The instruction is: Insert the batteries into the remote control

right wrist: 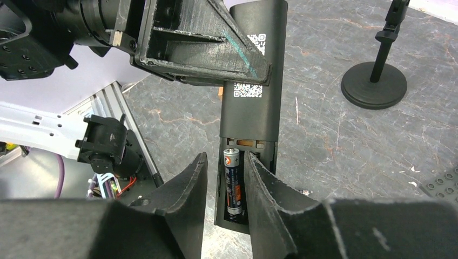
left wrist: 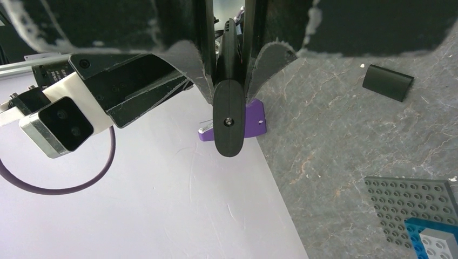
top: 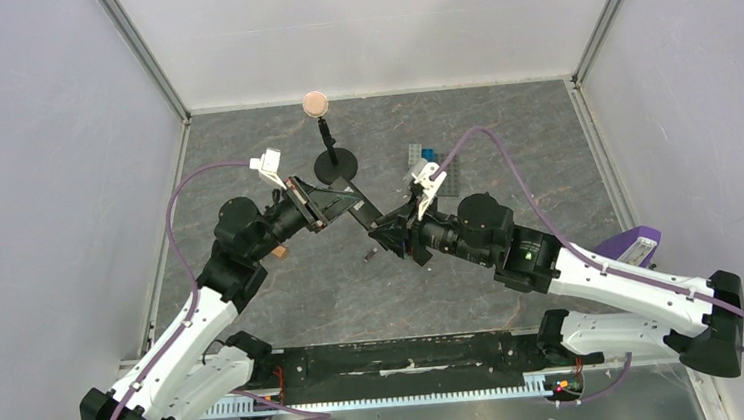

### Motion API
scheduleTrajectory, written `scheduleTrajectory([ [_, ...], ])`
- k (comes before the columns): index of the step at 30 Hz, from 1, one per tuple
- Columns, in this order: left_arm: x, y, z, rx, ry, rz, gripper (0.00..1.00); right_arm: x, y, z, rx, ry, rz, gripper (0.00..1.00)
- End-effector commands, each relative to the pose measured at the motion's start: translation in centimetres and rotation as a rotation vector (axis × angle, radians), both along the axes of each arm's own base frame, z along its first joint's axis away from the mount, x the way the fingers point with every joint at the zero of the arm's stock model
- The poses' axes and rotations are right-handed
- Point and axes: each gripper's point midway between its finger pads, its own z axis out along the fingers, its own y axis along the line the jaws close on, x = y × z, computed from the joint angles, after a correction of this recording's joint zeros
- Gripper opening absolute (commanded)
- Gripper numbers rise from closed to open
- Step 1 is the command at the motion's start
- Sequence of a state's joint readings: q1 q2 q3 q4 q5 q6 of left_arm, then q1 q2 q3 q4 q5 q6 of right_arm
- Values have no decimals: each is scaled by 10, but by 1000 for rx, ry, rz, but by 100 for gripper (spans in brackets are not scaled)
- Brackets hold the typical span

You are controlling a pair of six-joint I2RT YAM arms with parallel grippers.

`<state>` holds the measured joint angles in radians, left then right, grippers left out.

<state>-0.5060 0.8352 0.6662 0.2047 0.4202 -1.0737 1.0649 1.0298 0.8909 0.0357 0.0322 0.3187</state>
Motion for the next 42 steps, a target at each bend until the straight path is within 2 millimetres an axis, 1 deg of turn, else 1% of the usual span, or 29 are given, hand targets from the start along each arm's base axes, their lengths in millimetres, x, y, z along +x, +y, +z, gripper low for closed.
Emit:
scheduleTrajectory([
  [1,-3,1,20,-54,-53,-1,2,1,-3,30,49,-10,-27,35],
  [4,-2,1,19,-51,-54,1,2,2,-5,41,74,-11,-37,41],
  [9,-1,1,17,-47,-50,3,2,-1,-6,56,112,-12,-33,56],
  [11,-1,1,17,-46,-51,3,2,-2,-7,62,131,-7,-29,64],
  [12,-2,1,18,-48,-53,4,2,-3,-9,58,120,10,-35,68],
  [13,-1,1,19,-49,-56,7,2,-2,-12,61,137,25,-53,74],
  [14,-1,2,20,-51,-58,10,2,-2,-14,63,150,39,-64,76],
  [16,-1,2,22,-57,-65,14,2,0,-20,68,179,68,-101,88],
  [18,-2,4,26,-71,-77,18,2,5,-29,72,220,108,-164,98],
  [20,-2,5,29,-90,-85,27,2,12,-38,71,260,181,-240,98],
  [22,-2,7,34,-114,-103,39,2,17,-46,64,283,265,-314,98],
  [23,-1,7,37,-134,-111,41,2,21,-49,58,285,310,-352,98],
  [26,2,8,46,-175,-130,53,2,23,-52,50,337,421,-394,98],
  [31,8,10,57,-232,-135,80,2,24,-49,48,446,520,-398,98],
  [34,11,12,56,-253,-85,97,2,22,-47,46,536,566,-375,98],
  [36,12,12,55,-263,-53,100,2,21,-46,51,610,582,-338,98],
  [42,10,13,55,-279,-31,99,2,22,-32,51,640,639,-273,98],
])
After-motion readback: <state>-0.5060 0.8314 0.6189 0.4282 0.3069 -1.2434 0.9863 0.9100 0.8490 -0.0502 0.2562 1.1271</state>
